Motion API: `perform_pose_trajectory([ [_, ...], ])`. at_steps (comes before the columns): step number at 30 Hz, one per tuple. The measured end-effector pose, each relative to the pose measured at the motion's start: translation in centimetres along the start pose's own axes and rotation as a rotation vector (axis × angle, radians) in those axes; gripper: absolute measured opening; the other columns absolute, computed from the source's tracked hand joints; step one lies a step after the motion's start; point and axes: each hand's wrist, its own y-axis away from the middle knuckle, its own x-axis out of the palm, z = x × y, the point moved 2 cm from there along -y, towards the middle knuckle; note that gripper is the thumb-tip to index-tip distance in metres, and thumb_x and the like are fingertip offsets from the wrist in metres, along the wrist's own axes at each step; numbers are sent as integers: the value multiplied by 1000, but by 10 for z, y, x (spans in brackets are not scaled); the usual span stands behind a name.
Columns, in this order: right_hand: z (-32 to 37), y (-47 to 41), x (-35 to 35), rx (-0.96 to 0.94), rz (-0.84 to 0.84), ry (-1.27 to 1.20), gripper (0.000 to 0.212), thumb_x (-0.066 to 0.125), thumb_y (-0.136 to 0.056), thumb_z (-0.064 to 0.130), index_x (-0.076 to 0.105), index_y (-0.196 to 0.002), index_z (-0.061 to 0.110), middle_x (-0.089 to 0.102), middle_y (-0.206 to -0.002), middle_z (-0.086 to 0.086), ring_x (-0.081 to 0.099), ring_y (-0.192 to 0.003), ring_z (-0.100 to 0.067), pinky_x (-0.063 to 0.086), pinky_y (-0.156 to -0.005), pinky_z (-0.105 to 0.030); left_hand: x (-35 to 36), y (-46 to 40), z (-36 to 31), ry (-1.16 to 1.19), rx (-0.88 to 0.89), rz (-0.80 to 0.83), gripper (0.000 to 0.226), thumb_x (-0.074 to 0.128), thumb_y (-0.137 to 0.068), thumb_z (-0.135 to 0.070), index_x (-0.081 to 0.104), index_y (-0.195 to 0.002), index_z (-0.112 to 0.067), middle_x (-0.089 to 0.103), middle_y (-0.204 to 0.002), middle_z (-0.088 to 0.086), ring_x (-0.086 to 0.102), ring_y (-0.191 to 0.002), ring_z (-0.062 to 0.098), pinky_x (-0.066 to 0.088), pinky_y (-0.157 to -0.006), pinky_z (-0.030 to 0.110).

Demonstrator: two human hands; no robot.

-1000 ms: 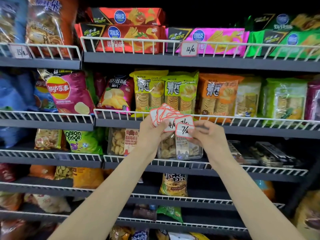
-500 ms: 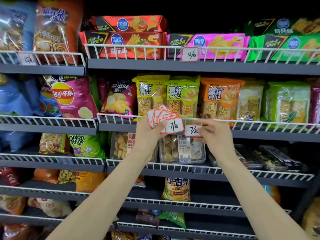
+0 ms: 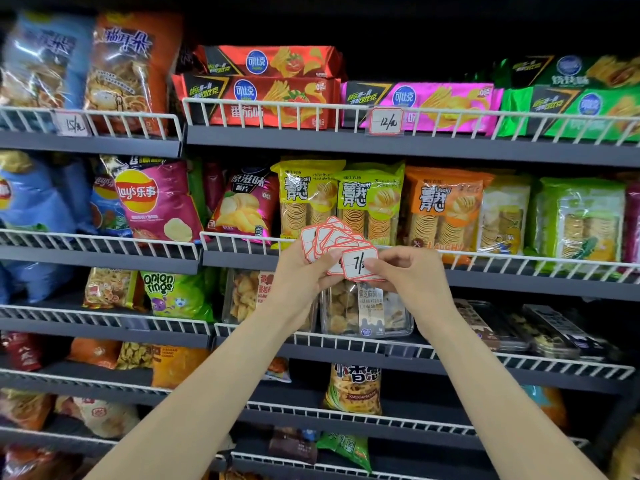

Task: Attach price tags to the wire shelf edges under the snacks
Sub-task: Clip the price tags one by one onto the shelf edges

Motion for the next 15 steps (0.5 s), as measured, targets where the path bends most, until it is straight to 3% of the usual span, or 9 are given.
perform_pose_trajectory([
  [3,-2,0,-3,12,-9,-30,6,68,-82,1,70,-86,3,73,-86,-12,71,-75,-18,58,-63,-22,-3,0,0,9,9,-27,21,54,-91,-2,61,-101,-19,73,-95,0,69,-93,17,57,-77,27],
  [6,-5,-1,-9,-13,-47,-79,31,65,-82,-5,62,-105,17,71,-86,-8,71,-76,-16,58,-63,-24,-5,-1,-1,9,15,-81,24,54,-91,1,60,-99,-20,72,-93,-2,69,-91,14,58,-78,27],
  [8,-6,-1,-12,-44,-51,-72,36,61,-84,-8,64,-100,24,72,-84,-6,71,-76,-17,57,-63,-23,-6,-1,0,2,17,-105,25,54,-91,2,60,-99,-21,71,-96,0,68,-94,15,57,-81,29],
  [12,-11,-1,-9,-90,-49,-3,37,55,-87,-8,71,-75,23,72,-86,-3,69,-86,-19,58,-74,-28,-6,-1,1,6,13,-136,26,55,-90,3,59,-103,-19,71,-98,1,68,-93,15,58,-76,26],
  [15,-13,-3,-3,-72,-47,0,37,54,-88,-7,71,-73,22,72,-89,-2,68,-90,-18,57,-78,-31,-6,-2,0,13,12,-145,27,56,-88,5,59,-104,-16,71,-97,2,68,-91,15,58,-75,26],
])
